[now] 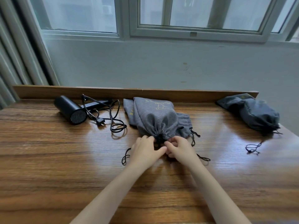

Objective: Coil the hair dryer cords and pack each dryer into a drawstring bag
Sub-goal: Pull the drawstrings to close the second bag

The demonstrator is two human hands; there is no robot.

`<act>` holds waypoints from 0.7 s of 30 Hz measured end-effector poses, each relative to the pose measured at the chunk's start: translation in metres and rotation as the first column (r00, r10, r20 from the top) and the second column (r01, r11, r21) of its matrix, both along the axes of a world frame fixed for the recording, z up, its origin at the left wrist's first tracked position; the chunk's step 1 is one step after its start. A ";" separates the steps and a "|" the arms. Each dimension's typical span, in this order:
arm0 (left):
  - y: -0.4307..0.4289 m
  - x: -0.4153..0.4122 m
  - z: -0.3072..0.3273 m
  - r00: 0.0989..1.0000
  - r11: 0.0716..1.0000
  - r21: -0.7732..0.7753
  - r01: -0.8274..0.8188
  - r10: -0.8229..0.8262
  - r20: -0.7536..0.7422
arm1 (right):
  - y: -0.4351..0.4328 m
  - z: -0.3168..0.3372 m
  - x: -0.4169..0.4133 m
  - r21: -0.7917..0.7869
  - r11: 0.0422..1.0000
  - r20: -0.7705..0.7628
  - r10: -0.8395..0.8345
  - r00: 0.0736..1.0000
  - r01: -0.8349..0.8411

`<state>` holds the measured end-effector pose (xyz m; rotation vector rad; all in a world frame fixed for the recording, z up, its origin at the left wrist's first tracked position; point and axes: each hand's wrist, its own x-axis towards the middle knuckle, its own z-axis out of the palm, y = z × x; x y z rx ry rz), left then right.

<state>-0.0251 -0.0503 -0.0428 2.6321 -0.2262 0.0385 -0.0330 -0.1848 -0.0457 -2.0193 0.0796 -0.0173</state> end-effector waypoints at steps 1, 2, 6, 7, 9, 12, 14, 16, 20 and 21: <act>-0.003 -0.002 0.000 0.998 0.999 -0.030 -0.013 0.014 0.057 | 0.000 0.000 0.000 0.000 1.000 0.000 0.010 1.000 -0.010; -0.006 -0.003 0.000 0.996 0.993 -0.117 -0.011 0.021 0.087 | -0.001 0.001 0.000 -0.016 1.000 0.022 0.021 1.000 -0.020; -0.004 0.001 0.006 0.981 0.725 -0.686 -0.071 -0.073 -0.179 | -0.011 0.008 0.003 -0.100 0.994 0.128 0.050 0.991 -0.037; -0.001 0.002 0.008 0.965 0.633 -0.767 -0.107 -0.118 -0.232 | -0.014 0.009 0.004 -0.104 0.994 0.145 0.035 0.989 -0.020; 0.006 0.004 0.012 0.929 0.522 -0.831 -0.192 -0.178 -0.326 | -0.018 0.011 0.007 -0.112 0.994 0.170 0.009 0.985 0.011; 0.013 0.005 0.018 0.885 0.423 -0.862 -0.279 -0.235 -0.403 | -0.023 0.013 0.008 -0.128 0.991 0.199 0.000 0.980 0.026; 0.019 0.005 0.020 0.856 0.382 -0.862 -0.334 -0.259 -0.447 | -0.024 0.011 0.006 -0.108 0.994 0.189 -0.006 0.982 0.026; 0.024 0.004 0.020 0.818 0.298 -0.860 -0.414 -0.292 -0.495 | -0.021 0.008 0.003 -0.029 0.999 0.137 -0.024 0.990 0.028; 0.021 -0.008 0.009 0.660 -0.021 -0.743 -0.669 -0.477 -0.581 | -0.012 0.004 -0.005 0.622 0.780 -0.142 0.020 0.990 0.074; 0.018 -0.012 0.007 0.615 -0.070 -0.698 -0.712 -0.541 -0.573 | -0.008 0.005 -0.007 0.756 0.643 -0.204 0.053 0.978 0.123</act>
